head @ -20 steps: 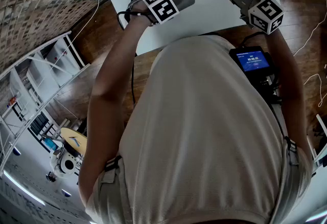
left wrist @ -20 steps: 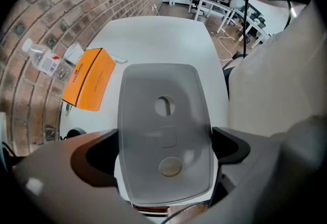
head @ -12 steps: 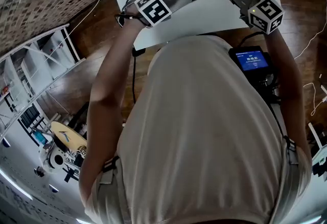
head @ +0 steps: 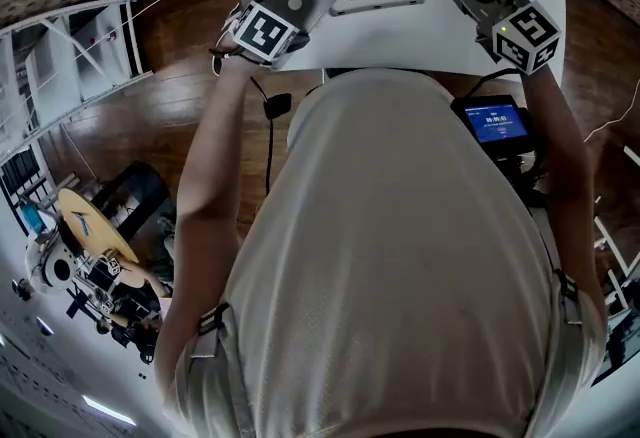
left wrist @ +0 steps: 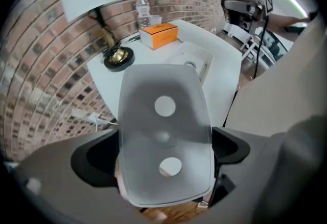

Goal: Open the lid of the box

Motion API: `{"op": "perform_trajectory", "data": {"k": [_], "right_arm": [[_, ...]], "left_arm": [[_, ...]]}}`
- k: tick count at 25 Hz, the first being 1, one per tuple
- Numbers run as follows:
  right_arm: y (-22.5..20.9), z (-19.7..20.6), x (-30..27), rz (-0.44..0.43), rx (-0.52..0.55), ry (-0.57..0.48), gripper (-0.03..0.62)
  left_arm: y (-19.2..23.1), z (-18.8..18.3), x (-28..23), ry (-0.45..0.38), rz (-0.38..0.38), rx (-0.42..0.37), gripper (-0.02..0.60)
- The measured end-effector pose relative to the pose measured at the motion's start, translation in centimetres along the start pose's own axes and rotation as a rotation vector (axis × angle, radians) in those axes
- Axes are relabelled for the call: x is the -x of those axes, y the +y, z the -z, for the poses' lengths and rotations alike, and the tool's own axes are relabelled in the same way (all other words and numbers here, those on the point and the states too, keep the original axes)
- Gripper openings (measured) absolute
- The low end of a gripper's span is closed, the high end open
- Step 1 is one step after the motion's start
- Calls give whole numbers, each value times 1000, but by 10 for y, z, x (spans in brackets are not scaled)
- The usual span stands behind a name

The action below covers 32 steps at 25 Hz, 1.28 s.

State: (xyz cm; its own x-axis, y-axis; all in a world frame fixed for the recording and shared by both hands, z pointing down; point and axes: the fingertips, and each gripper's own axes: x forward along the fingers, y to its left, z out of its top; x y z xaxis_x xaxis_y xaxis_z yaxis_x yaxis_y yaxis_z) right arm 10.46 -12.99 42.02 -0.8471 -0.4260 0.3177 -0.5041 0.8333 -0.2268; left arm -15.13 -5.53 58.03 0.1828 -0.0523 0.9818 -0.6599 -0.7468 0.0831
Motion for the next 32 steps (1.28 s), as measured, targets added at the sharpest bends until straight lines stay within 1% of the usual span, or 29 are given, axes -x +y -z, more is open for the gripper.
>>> {"op": "perform_trajectory", "data": {"k": [2, 3, 5, 6, 7, 9, 13, 16, 20, 23, 27, 32], "right_arm": [[14, -2, -7, -14, 5, 3, 2], [20, -2, -9, -20, 7, 4, 2], [28, 0, -12, -29, 12, 13, 2], [32, 2, -13, -31, 15, 19, 2], [35, 4, -14, -32, 17, 24, 2], [37, 6, -13, -27, 21, 31, 3], [35, 6, -12, -12, 20, 36, 2], [31, 9, -10, 3, 17, 39, 2], [27, 3, -11, 17, 14, 36, 3], [25, 4, -9, 23, 14, 32, 2], [24, 6, -6, 30, 12, 36, 3], [25, 9, -7, 22, 17, 33, 2]], "left_arm": [[5, 24, -3, -10, 6, 103, 570], [6, 36, -7, 2, 2, 136, 569], [9, 65, -16, 83, -18, 170, 569], [8, 78, -22, 127, -31, 172, 569], [6, 85, -30, 146, -38, 164, 569], [2, 83, -48, 137, -35, 151, 570], [-4, 73, -73, 144, -24, 158, 571], [0, 70, -85, 179, -41, 136, 571], [5, 77, -96, 244, -65, 100, 571], [3, 79, -100, 241, -62, 109, 571], [-1, 79, -99, 238, -39, 88, 574], [-2, 65, -85, 203, -40, 80, 582]]}}
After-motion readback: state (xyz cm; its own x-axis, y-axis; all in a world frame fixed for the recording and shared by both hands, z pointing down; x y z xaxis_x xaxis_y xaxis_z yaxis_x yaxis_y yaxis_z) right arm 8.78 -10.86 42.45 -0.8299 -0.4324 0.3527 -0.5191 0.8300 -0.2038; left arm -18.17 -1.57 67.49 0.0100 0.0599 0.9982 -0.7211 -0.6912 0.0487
